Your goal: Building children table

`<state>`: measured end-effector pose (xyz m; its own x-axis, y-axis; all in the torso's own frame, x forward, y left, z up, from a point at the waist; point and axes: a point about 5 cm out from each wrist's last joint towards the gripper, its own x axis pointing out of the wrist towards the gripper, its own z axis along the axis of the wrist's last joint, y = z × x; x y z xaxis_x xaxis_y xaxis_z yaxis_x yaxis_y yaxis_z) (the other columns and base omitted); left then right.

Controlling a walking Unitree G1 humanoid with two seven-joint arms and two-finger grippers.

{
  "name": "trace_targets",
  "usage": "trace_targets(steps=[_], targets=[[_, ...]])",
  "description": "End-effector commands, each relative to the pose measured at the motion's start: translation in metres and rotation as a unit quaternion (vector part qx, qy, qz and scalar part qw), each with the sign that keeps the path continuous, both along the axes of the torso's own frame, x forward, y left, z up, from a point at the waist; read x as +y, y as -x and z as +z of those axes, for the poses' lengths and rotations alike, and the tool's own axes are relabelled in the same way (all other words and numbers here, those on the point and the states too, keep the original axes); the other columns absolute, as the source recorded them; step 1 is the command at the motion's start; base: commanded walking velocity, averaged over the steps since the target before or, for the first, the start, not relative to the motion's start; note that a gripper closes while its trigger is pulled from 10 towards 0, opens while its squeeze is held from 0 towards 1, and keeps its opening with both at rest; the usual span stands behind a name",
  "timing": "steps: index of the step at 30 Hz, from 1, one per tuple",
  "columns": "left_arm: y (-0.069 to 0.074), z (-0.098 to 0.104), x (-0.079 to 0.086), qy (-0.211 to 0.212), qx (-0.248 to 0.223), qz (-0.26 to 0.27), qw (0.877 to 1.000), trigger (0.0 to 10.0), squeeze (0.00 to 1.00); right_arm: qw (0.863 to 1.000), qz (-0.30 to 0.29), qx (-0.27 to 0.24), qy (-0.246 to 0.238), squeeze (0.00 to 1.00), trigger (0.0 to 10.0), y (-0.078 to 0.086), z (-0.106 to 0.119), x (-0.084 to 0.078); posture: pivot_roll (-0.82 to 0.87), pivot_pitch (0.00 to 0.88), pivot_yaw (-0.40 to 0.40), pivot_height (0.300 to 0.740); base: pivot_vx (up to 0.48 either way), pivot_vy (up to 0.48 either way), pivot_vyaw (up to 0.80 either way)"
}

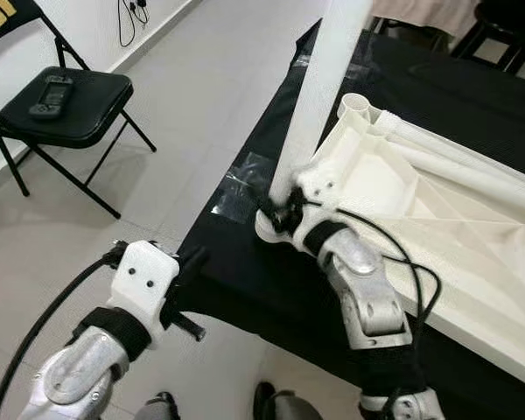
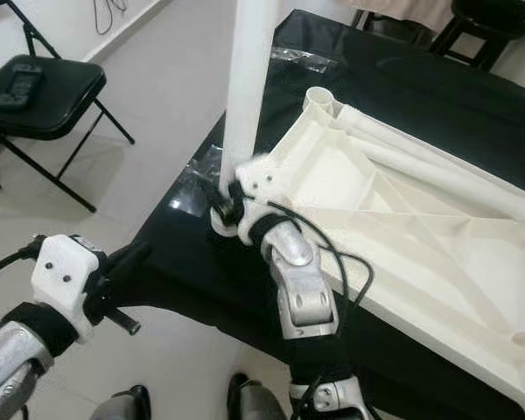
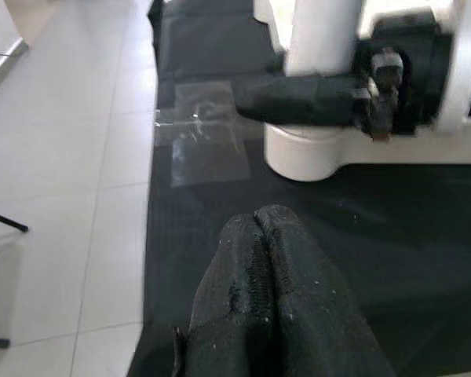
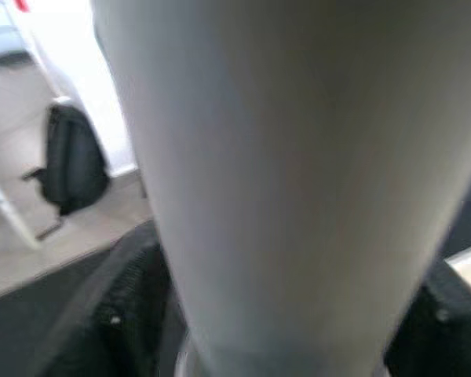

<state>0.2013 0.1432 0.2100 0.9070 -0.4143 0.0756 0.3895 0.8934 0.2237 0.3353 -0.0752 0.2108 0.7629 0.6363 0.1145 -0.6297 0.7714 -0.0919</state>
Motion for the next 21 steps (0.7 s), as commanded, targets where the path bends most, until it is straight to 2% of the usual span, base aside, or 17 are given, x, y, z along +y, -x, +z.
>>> trace_targets(steps=[1,3,4,7,8,11,15,17,18,21], targets=[[0.000,-0.003,-0.001,0.001,0.006,-0.004,1.000,10.0,0.00,0.997,0.071,-0.030,-0.011,0.00,10.0,-0.005,0.023,0.002,0.12,0.308,-0.157,0.740,0.000,0.000,0.00],[0.000,-0.003,-0.001,0.001,0.006,-0.004,1.000,10.0,0.00,0.997,0.071,-0.030,-0.011,0.00,10.0,-0.005,0.023,0.002,0.12,0.308,-0.157,0.740,0.000,0.000,0.00],[0.000,-0.002,0.000,0.000,0.005,-0.003,1.000,10.0,0.00,0.992,0.118,-0.035,-0.004,0.00,10.0,-0.005,0.029,0.001,0.12,0.305,-0.159,0.740,0.000,0.000,0.00],[0.001,-0.004,0.000,-0.006,0.006,-0.001,1.000,10.0,0.00,0.952,0.287,-0.073,0.081,0.00,10.0,0.004,0.035,-0.004,0.13,0.300,-0.157,0.740,0.000,0.000,0.00],[0.001,-0.004,0.000,-0.006,0.006,-0.001,1.000,10.0,0.00,0.952,0.287,-0.073,0.081,0.00,10.0,0.004,0.035,-0.004,0.13,0.300,-0.157,0.740,0.000,0.000,0.00],[0.003,-0.006,-0.001,-0.009,0.012,-0.003,1.000,10.0,0.00,0.931,0.343,-0.064,0.110,0.00,10.0,-0.002,0.040,-0.008,0.15,0.297,-0.146,0.740,0.000,0.000,0.00],[0.004,-0.008,-0.001,-0.010,0.015,-0.003,1.000,10.0,0.00,0.926,0.355,-0.063,0.111,0.00,10.0,-0.006,0.044,-0.009,0.15,0.297,-0.146,0.740,0.000,0.000,0.00],[0.005,-0.010,-0.001,-0.014,0.019,-0.003,1.000,10.0,0.00,0.915,0.382,-0.059,0.116,0.00,10.0,-0.008,0.045,-0.011,0.17,0.284,-0.137,0.740,0.000,0.000,0.00],[0.005,-0.011,-0.001,-0.016,0.021,-0.004,1.000,10.0,0.00,0.902,0.410,-0.044,0.126,0.00,10.0,-0.011,0.045,-0.017,0.17,0.287,-0.136,0.740,0.000,0.000,0.00],[0.005,-0.011,-0.001,-0.016,0.021,-0.005,1.000,10.0,0.00,0.900,0.415,-0.040,0.128,0.00,10.0,-0.012,0.045,-0.019,0.17,0.287,-0.136,0.740,0.000,0.000,0.00]])
